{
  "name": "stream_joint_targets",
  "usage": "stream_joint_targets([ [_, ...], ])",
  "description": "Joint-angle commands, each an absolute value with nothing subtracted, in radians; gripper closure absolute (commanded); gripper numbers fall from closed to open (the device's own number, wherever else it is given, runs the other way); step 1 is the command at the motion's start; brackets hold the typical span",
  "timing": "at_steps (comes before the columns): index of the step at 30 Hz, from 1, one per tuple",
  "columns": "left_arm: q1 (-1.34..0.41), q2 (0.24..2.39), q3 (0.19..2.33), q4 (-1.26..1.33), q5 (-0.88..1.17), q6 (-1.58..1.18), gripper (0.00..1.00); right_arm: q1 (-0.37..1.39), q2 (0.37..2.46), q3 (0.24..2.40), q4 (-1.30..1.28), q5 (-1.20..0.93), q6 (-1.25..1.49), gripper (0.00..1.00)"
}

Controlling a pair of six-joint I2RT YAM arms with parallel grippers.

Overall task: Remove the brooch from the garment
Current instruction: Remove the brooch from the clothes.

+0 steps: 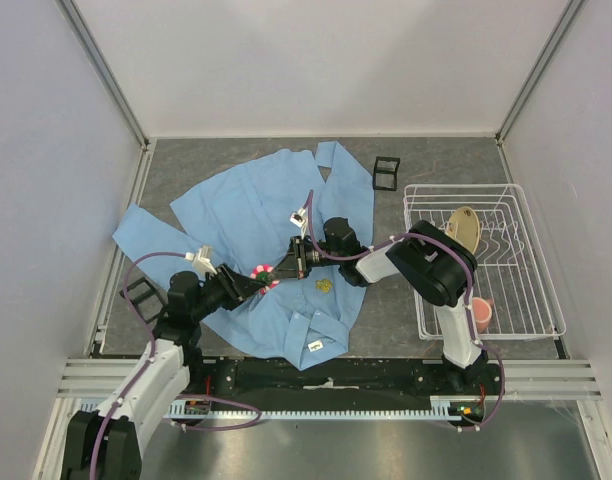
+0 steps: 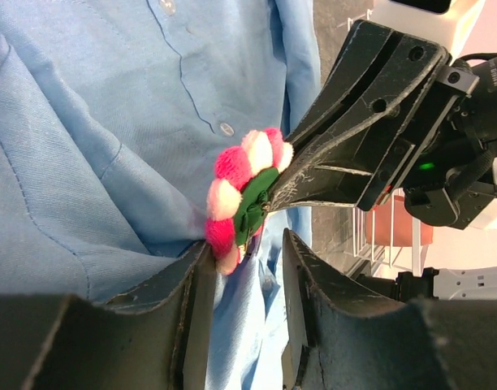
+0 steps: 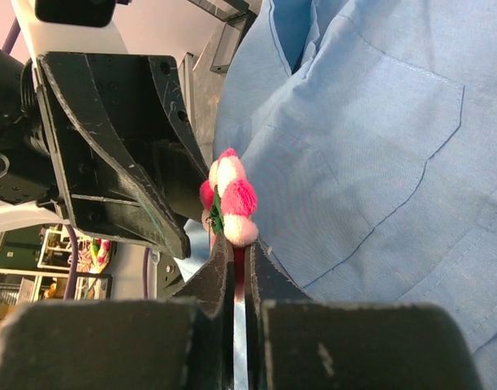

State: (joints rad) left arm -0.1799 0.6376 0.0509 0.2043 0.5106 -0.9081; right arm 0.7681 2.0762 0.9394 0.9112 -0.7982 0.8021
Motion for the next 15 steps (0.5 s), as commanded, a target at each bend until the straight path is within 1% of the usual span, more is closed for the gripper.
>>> stream_joint_targets([
  [1, -0.183, 0.683, 0.018, 0.279, 0.535, -0.893, 0.57, 0.778, 2.075, 0.951, 0.963, -0.787, 0.805, 1.00],
  [4, -0.184, 0.722, 0.021, 0.313, 0.535, -0.896, 0.60, 0.779, 2.072, 0.950, 0.965, -0.785, 0.807, 1.00],
  [7, -0.187, 0.759, 0.026, 0.347, 0.541, -0.899, 0.61, 0.779, 2.069, 0.951, 0.960, -0.787, 0.804, 1.00],
  [13, -0.189, 0.764, 0.022, 0.357, 0.537, -0.897, 0.61, 0.781, 2.069, 0.950, 0.954, -0.785, 0.799, 1.00],
  [15, -0.189, 0.764, 0.020, 0.354, 0.532, -0.899, 0.63, 0.781, 2.069, 0.950, 0.954, -0.784, 0.801, 1.00],
])
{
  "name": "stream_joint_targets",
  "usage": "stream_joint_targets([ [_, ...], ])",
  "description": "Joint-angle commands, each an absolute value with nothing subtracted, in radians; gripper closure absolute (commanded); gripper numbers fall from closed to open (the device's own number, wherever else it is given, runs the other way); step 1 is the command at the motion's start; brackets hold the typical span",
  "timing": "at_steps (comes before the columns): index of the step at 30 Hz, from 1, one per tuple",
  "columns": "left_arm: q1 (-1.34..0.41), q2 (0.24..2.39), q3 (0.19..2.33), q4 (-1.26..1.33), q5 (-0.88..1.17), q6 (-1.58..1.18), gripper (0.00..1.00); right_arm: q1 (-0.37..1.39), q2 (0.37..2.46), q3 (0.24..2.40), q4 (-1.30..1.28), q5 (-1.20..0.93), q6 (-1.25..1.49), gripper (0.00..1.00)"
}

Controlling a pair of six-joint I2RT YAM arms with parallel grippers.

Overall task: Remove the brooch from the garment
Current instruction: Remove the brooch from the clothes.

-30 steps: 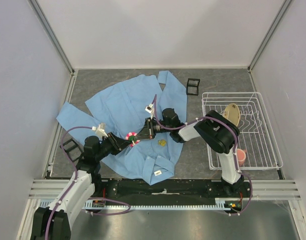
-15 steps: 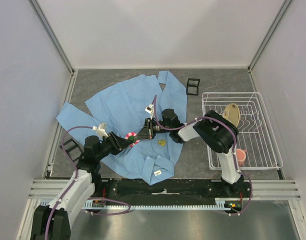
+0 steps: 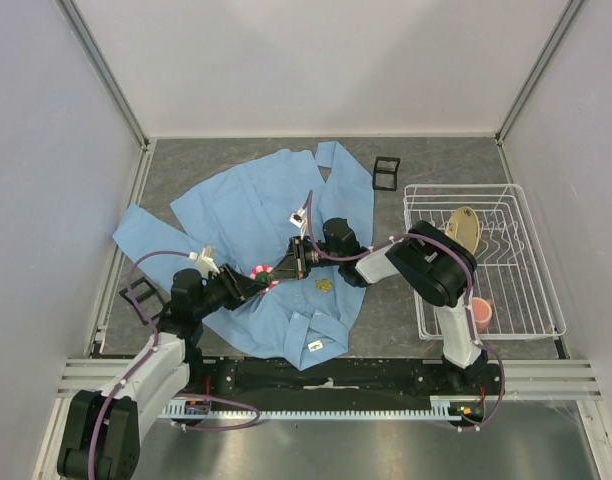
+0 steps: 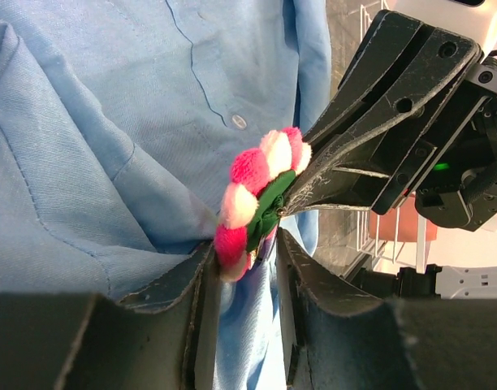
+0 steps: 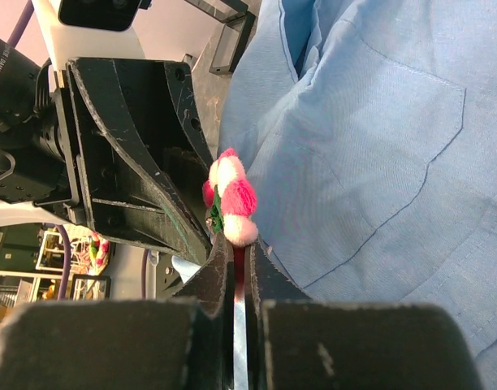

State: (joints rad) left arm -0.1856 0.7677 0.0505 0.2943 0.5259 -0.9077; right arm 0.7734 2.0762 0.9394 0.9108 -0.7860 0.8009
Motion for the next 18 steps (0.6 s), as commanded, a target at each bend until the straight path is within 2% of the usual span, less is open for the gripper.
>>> stream_joint_targets([
  [1, -0.189, 0.768, 0.020, 0.356, 0.531, -0.899, 0.64, 0.779, 2.066, 0.950, 0.957, -0.784, 0.801, 1.00],
  [5, -0.189, 0.764, 0.017, 0.354, 0.531, -0.899, 0.78, 0.782, 2.065, 0.953, 0.956, -0.788, 0.804, 1.00],
  [11, -0.189, 0.736, 0.015, 0.336, 0.529, -0.893, 0.87, 0.782, 2.074, 0.948, 0.946, -0.801, 0.792, 1.00],
  [16, -0.189, 0.695, 0.012, 0.307, 0.525, -0.893, 0.90, 0.781, 2.082, 0.943, 0.953, -0.804, 0.798, 1.00],
  [18, -0.187, 0.657, 0.012, 0.260, 0.526, -0.891, 0.86, 0.775, 2.091, 0.939, 0.983, -0.804, 0.825, 1.00],
])
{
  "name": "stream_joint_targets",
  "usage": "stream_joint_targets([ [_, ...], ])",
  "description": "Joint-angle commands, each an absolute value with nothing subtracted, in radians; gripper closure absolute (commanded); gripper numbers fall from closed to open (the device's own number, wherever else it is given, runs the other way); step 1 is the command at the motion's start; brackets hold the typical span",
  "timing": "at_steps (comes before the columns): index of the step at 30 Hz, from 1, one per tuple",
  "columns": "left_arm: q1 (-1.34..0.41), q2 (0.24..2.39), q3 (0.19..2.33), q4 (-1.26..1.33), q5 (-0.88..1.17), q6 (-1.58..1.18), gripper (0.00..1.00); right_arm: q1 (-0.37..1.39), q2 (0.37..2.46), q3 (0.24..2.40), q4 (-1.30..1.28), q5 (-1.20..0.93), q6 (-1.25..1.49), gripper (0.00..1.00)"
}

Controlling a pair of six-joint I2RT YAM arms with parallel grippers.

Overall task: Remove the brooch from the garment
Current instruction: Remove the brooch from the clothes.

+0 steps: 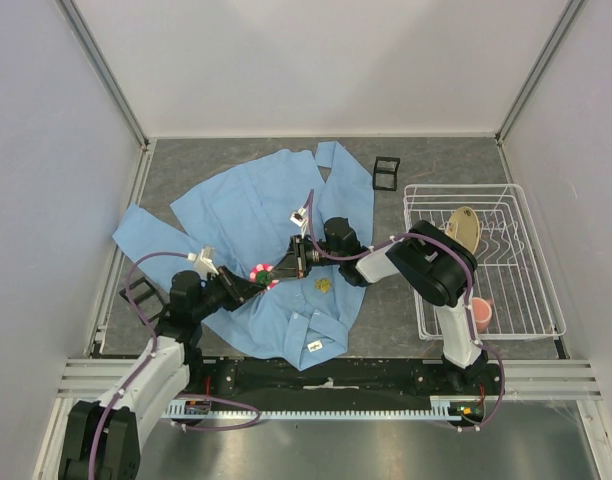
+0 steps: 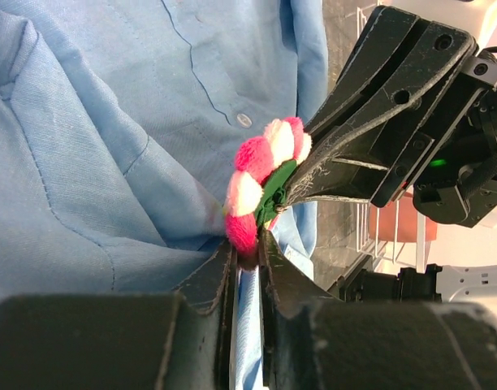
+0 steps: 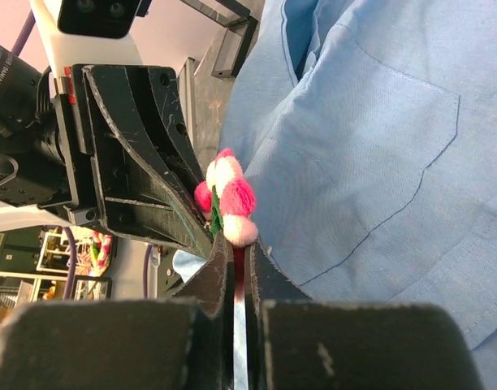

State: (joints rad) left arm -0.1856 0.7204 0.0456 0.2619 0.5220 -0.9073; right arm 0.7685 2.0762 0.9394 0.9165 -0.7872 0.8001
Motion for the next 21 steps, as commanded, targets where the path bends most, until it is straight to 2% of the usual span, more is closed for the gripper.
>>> stream_joint_targets([
  [1, -0.187, 0.641, 0.015, 0.238, 0.526, -0.885, 0.84, 0.773, 2.092, 0.937, 0.989, -0.804, 0.828, 1.00],
  [4, -0.187, 0.548, 0.031, 0.121, 0.503, -0.877, 0.69, 0.769, 2.083, 0.930, 0.991, -0.799, 0.827, 1.00],
  [5, -0.187, 0.523, 0.035, 0.085, 0.491, -0.877, 0.58, 0.770, 2.079, 0.928, 0.988, -0.796, 0.822, 1.00],
  [7, -0.187, 0.447, 0.044, 0.007, 0.451, -0.888, 0.50, 0.772, 2.057, 0.923, 0.973, -0.775, 0.775, 1.00],
  [8, -0.187, 0.427, 0.046, -0.030, 0.442, -0.894, 0.43, 0.776, 2.046, 0.925, 0.916, -0.758, 0.743, 1.00],
  [10, -0.186, 0.391, 0.052, -0.084, 0.420, -0.920, 0.38, 0.787, 2.010, 0.931, 0.836, -0.710, 0.611, 1.00],
  [11, -0.187, 0.368, 0.055, -0.100, 0.414, -0.926, 0.29, 0.802, 1.999, 0.937, 0.749, -0.668, 0.556, 1.00],
  [13, -0.187, 0.356, 0.070, -0.144, 0.378, -0.946, 0.28, 0.824, 1.965, 0.937, 0.691, -0.596, 0.426, 1.00],
  [16, -0.187, 0.339, 0.078, -0.238, 0.334, -1.004, 0.32, 0.874, 1.931, 0.919, 0.637, -0.471, 0.327, 1.00],
  [18, -0.186, 0.327, 0.068, -0.247, 0.342, -1.041, 0.42, 0.917, 1.905, 0.884, 0.659, -0.386, 0.250, 1.00],
  [21, -0.187, 0.327, 0.069, -0.300, 0.333, -1.081, 0.46, 0.989, 1.872, 0.819, 0.745, -0.223, 0.155, 1.00],
])
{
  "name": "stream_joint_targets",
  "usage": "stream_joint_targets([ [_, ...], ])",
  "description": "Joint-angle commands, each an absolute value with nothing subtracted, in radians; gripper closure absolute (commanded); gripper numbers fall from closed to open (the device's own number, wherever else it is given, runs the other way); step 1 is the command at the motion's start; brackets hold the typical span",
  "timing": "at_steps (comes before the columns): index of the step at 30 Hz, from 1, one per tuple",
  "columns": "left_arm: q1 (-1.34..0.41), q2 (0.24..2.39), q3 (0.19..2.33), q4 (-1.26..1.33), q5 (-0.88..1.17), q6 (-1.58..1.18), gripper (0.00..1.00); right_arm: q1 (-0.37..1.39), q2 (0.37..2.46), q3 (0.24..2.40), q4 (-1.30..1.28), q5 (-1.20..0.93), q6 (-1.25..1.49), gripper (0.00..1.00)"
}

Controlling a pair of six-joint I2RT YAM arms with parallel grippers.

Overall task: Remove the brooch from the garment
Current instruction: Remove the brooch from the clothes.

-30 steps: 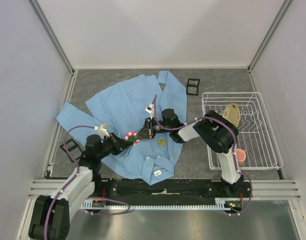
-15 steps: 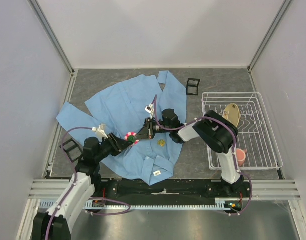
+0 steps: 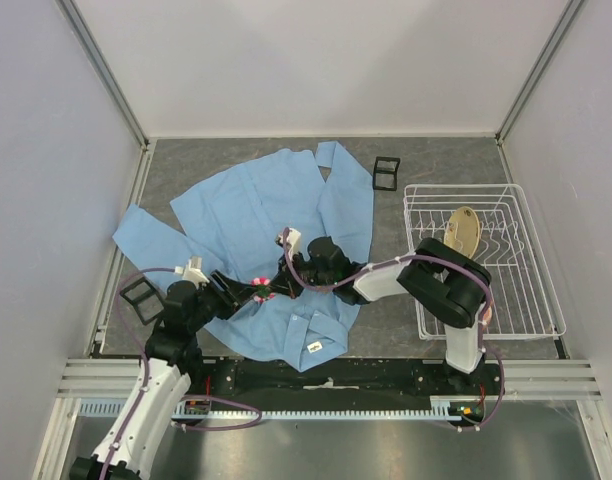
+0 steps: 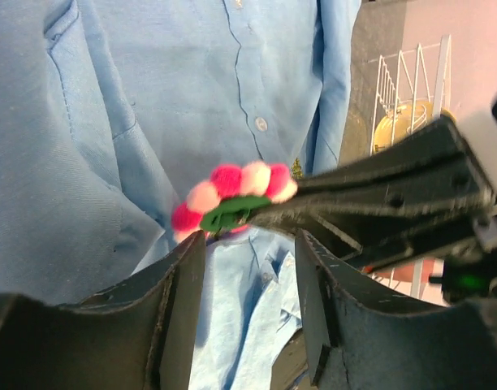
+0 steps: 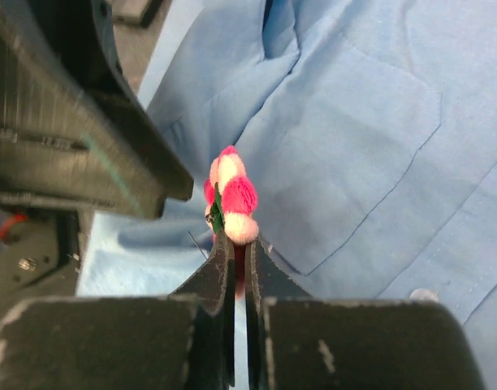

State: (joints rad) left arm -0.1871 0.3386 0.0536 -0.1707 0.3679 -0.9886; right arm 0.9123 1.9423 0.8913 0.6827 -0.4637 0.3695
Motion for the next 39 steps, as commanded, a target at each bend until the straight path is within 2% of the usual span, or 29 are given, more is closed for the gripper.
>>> stream_joint_targets([
  [1, -0.186, 0.327, 0.086, -0.322, 0.328, -1.081, 0.46, 1.000, 1.870, 0.816, 0.753, -0.194, 0.143, 1.00],
  [4, -0.187, 0.321, 0.129, -0.391, 0.314, -1.059, 0.44, 1.028, 1.862, 0.802, 0.808, -0.096, 0.089, 1.00],
  [5, -0.187, 0.316, 0.141, -0.411, 0.310, -1.049, 0.38, 1.054, 1.858, 0.802, 0.814, -0.054, 0.051, 1.00],
  [7, -0.187, 0.296, 0.159, -0.430, 0.310, -1.043, 0.34, 1.092, 1.842, 0.779, 0.869, 0.093, -0.122, 1.00],
  [12, -0.187, 0.287, 0.169, -0.385, 0.353, -1.046, 0.31, 1.196, 1.884, 0.764, 1.037, 0.348, -0.420, 1.00],
  [14, -0.187, 0.296, 0.176, -0.383, 0.341, -1.061, 0.32, 1.216, 1.914, 0.781, 1.059, 0.380, -0.504, 1.00],
  [16, -0.187, 0.311, 0.155, -0.394, 0.301, -1.135, 0.43, 1.223, 1.934, 0.818, 1.063, 0.394, -0.537, 1.00],
  [17, -0.187, 0.334, 0.140, -0.397, 0.289, -1.172, 0.60, 1.226, 1.943, 0.818, 1.080, 0.400, -0.538, 1.00],
  [18, -0.187, 0.354, 0.123, -0.397, 0.285, -1.230, 0.65, 1.226, 1.948, 0.819, 1.092, 0.405, -0.540, 1.00],
  [19, -0.187, 0.374, 0.100, -0.397, 0.291, -1.239, 0.76, 1.226, 1.951, 0.824, 1.103, 0.416, -0.545, 1.00],
  [22, -0.187, 0.460, 0.121, -0.423, 0.310, -1.186, 0.79, 1.229, 1.959, 0.822, 1.152, 0.445, -0.569, 1.00],
  [27, -0.187, 0.431, 0.215, -0.509, 0.268, -1.093, 0.76, 1.221, 2.043, 0.871, 1.236, 0.553, -0.641, 1.00],
  [30, -0.187, 0.385, 0.267, -0.512, 0.278, -1.034, 0.61, 1.198, 2.042, 0.934, 1.214, 0.610, -0.596, 1.00],
  [31, -0.187, 0.368, 0.275, -0.500, 0.291, -1.026, 0.51, 1.189, 2.020, 0.949, 1.092, 0.591, -0.562, 1.00],
  [33, -0.187, 0.364, 0.287, -0.431, 0.378, -0.996, 0.45, 1.143, 1.906, 0.971, 0.929, 0.507, -0.351, 1.00],
  [34, -0.187, 0.377, 0.297, -0.378, 0.396, -0.988, 0.43, 1.119, 1.860, 0.976, 0.758, 0.379, -0.262, 1.00],
  [39, -0.187, 0.544, 0.446, -0.249, 0.492, -0.824, 0.42, 0.985, 1.701, 1.078, 0.330, 0.057, 0.032, 1.00],
])
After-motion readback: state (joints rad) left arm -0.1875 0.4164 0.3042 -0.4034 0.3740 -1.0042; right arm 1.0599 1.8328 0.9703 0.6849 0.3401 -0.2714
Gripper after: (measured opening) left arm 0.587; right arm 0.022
